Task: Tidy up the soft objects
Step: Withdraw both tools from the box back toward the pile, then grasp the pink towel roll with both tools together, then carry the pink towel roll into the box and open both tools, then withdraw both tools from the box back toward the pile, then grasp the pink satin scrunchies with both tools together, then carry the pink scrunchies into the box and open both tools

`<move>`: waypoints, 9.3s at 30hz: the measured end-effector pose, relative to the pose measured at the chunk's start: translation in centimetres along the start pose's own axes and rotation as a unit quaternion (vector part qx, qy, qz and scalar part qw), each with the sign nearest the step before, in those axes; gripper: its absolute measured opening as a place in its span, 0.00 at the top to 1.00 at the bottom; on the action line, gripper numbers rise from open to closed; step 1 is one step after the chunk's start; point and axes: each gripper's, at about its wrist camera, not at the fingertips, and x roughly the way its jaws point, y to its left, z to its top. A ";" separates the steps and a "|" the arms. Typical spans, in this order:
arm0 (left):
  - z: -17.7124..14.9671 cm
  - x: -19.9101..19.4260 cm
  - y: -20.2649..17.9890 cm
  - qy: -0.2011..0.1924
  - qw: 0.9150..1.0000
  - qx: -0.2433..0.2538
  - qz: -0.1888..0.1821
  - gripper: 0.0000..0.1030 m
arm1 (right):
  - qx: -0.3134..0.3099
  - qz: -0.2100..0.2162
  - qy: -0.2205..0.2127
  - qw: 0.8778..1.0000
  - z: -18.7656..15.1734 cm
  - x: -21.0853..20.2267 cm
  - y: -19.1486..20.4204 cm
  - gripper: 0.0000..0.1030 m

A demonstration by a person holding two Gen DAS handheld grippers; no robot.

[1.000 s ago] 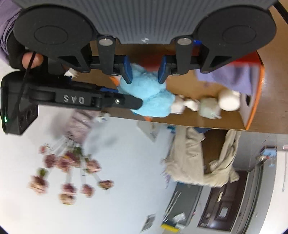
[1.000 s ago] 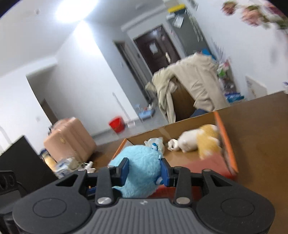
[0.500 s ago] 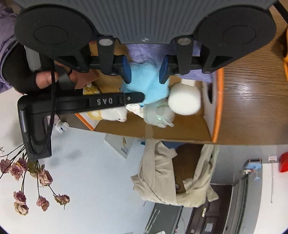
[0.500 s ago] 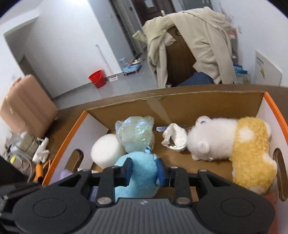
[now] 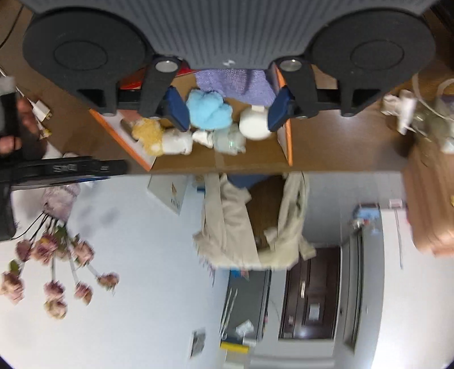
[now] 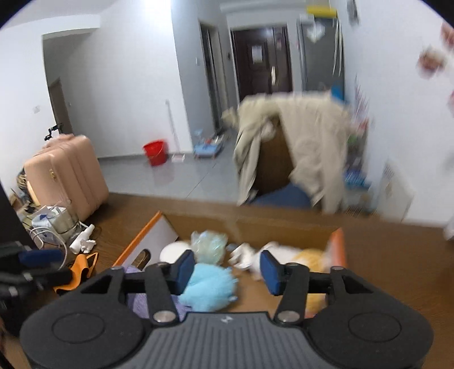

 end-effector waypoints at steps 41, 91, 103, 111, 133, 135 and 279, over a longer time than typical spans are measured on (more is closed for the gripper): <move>-24.8 -21.1 -11.1 -0.084 0.993 0.023 0.085 0.00 | 0.022 0.030 -0.047 0.998 -31.0 -23.7 10.1 0.14; -24.9 -13.4 -4.1 0.004 0.997 -0.080 0.018 0.24 | 0.080 0.125 0.038 0.988 -25.6 -8.4 9.2 0.41; -23.7 -8.5 -4.0 0.072 0.977 -0.190 -0.059 0.63 | 0.097 0.107 0.053 0.988 -27.9 -9.4 10.4 0.61; -24.5 -9.5 -4.9 0.056 0.981 -0.173 -0.068 0.76 | 0.095 0.118 0.044 0.987 -27.8 -10.1 10.6 0.78; -4.2 13.6 -1.0 0.095 0.984 -0.137 -0.066 0.76 | 0.100 0.101 0.089 0.986 -6.0 9.8 -1.7 0.81; -5.1 15.1 -0.7 0.119 0.981 -0.142 -0.064 0.75 | 0.081 0.072 0.114 0.988 -6.8 11.3 -1.0 0.80; -2.7 23.9 -2.4 0.155 0.976 -0.118 -0.096 0.71 | 0.003 -0.022 0.169 0.985 -5.9 17.0 -3.8 0.87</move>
